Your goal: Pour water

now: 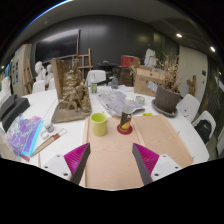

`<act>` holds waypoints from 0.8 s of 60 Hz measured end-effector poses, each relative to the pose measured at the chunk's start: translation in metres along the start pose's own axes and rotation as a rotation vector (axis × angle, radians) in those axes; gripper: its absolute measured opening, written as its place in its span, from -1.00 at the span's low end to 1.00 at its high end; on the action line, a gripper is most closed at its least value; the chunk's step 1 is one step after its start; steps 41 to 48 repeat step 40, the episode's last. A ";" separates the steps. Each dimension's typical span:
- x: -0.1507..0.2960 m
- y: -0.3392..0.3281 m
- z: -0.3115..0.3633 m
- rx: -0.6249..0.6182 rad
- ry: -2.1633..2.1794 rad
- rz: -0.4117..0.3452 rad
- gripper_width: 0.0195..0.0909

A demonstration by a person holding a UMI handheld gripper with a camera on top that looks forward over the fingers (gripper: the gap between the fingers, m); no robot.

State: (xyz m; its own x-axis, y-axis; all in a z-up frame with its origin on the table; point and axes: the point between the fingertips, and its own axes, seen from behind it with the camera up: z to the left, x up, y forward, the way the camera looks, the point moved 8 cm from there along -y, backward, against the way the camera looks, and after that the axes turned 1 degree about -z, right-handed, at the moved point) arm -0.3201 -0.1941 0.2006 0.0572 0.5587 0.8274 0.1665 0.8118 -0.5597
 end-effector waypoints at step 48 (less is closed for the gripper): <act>-0.038 -0.134 0.048 -0.052 -0.084 -0.029 0.86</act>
